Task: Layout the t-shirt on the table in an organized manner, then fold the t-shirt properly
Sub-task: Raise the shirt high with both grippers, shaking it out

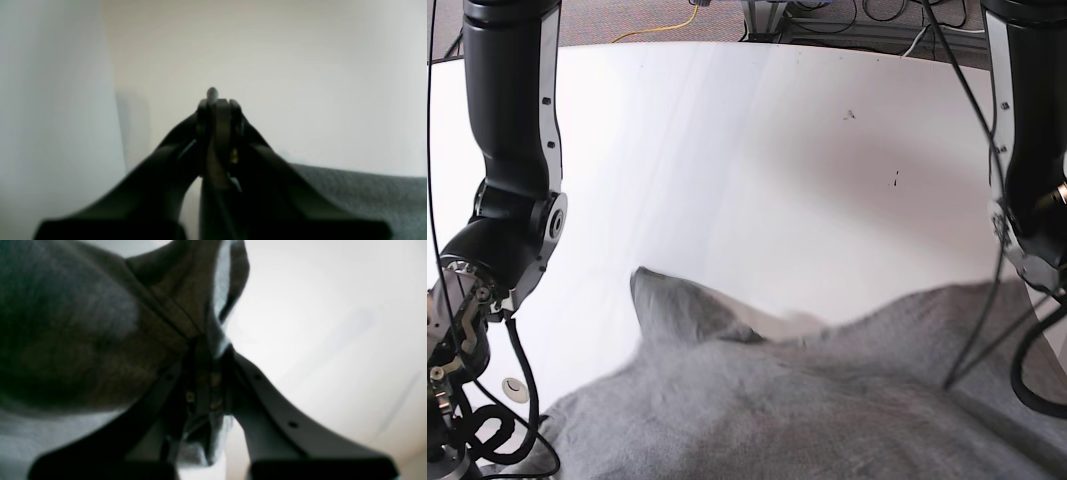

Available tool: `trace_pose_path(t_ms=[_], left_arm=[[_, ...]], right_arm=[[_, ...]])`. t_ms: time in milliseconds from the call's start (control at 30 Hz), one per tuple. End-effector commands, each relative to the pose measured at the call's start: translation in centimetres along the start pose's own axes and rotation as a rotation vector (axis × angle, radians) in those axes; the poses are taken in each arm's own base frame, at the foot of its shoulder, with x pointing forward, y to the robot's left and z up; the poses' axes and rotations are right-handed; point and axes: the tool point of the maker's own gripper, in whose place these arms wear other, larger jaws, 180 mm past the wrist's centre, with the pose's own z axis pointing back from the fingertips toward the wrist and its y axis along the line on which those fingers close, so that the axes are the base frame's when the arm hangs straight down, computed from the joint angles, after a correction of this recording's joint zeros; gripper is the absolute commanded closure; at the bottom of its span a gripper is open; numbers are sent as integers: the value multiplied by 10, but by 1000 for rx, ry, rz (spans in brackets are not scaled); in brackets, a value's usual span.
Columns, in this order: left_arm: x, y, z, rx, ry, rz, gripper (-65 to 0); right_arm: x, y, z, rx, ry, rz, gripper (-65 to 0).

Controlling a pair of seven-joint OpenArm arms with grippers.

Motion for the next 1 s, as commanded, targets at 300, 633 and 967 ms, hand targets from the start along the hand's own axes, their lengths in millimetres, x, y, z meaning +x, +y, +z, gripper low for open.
trace_pose_path(t_ms=[300, 633, 967], left_arm=[[-20, -2, 17, 1, 104, -37, 0], [-149, 5, 82, -26, 417, 40, 0], [-261, 3, 196, -46, 770, 191, 0]], right_arm=[[-34, 13, 50, -100, 103, 69, -3], [-151, 78, 60, 55, 365, 23, -2], [-246, 147, 101, 206, 595, -48, -2]])
